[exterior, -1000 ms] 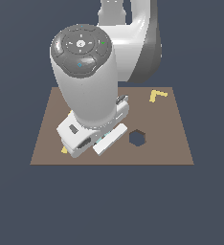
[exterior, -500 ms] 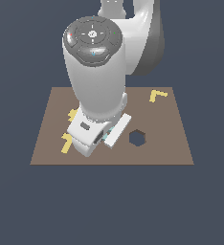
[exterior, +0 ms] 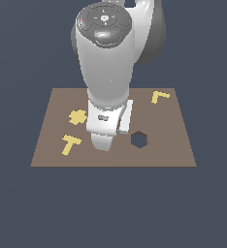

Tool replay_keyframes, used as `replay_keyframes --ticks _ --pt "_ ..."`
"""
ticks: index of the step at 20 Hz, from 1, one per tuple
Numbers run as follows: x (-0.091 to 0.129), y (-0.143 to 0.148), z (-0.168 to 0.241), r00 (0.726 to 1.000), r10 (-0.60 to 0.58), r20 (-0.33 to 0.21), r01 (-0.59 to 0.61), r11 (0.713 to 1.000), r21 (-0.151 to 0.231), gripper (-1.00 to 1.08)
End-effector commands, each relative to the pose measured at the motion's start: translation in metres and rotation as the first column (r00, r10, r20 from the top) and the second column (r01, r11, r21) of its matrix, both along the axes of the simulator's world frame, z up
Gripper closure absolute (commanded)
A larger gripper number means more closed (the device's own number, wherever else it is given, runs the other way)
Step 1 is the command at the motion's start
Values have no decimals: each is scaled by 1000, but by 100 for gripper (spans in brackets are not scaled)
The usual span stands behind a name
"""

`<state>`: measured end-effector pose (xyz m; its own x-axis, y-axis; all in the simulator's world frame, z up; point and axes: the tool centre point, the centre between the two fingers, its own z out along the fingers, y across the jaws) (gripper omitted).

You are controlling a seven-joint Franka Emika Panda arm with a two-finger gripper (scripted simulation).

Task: Insert a designated object into the corresponding slot on a board.

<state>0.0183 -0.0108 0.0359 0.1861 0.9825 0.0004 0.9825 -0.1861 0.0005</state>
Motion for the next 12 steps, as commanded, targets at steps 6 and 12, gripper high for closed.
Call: replay_keyframes --ticks 6,12 --pt "-24 0 2 955 296 0 -296 955 0 108" --pt "-37 -4 4 891 454 0 -454 891 0 108"
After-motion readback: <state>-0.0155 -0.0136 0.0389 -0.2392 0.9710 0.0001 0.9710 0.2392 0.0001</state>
